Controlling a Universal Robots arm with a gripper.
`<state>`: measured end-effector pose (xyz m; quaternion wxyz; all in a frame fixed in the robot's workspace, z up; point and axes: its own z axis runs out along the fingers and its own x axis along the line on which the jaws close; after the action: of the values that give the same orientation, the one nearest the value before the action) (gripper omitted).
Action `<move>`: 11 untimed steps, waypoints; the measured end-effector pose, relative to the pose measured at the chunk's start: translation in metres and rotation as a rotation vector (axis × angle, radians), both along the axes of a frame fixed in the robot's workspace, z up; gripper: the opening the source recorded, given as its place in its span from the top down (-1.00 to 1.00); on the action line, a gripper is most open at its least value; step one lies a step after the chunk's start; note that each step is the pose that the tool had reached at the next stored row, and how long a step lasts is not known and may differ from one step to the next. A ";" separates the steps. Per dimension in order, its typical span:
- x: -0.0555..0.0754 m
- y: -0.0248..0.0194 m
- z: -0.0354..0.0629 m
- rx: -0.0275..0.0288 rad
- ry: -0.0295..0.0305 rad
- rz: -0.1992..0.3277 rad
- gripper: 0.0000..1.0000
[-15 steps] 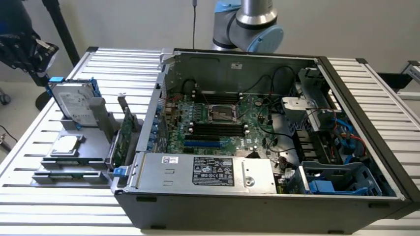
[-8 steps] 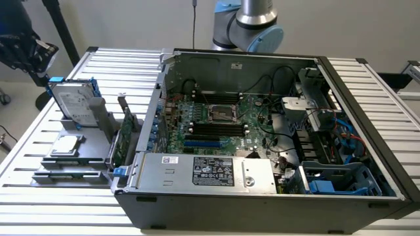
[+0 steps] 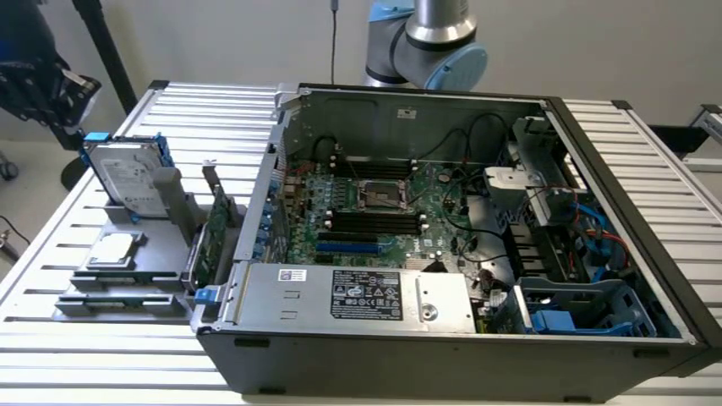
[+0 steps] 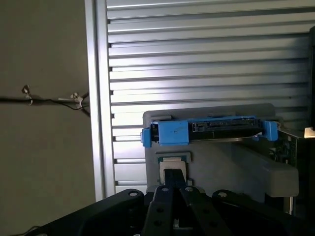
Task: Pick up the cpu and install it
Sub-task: 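Pick up the cpu and move it towards the insertion slot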
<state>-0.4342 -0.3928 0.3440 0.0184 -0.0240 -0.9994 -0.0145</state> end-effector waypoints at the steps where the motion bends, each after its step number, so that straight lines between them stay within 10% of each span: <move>1: 0.000 0.0000 -0.0003 -0.0002 0.0000 0.002 0.79; 11: 0.000 0.0000 -0.0041 -0.0264 -0.0079 0.062 0.79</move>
<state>-0.4342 -0.3928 0.3399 0.0146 0.0066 -0.9999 -0.0008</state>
